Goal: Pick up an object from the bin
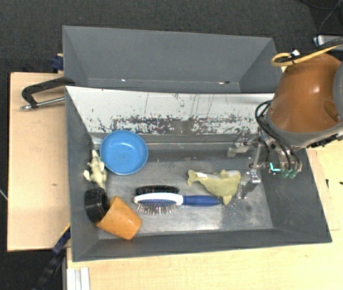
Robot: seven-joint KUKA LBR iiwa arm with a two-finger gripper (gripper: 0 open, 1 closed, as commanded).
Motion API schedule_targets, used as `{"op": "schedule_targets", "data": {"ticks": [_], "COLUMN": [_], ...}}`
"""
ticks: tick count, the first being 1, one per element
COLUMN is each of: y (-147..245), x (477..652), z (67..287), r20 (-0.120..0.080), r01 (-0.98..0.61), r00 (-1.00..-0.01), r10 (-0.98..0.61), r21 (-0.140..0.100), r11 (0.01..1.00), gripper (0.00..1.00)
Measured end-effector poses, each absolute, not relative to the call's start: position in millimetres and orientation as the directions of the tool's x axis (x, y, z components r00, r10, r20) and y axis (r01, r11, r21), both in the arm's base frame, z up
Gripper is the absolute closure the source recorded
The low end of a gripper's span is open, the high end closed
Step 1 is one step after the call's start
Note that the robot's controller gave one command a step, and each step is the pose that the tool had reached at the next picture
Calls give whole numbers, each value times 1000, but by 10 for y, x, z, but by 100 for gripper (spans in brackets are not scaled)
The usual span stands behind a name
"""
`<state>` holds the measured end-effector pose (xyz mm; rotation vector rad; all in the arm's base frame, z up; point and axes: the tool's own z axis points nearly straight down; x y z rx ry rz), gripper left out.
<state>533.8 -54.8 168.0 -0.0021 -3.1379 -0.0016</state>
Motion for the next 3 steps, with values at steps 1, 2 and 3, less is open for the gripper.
{"op": "schedule_targets", "data": {"ticks": [1, 2, 3], "y": [-817, -811, -1231], "x": [5085, 5113, 4987], "z": [692, 734, 2279], "r20": [-7, -14, -14], "r01": [10, 6, -99], "r00": [-1000, -1000, -995], "r10": [10, 6, -99], "r21": [0, -1, -5], "r11": [1000, 1000, 995], "gripper": [0, 100, 100]}}
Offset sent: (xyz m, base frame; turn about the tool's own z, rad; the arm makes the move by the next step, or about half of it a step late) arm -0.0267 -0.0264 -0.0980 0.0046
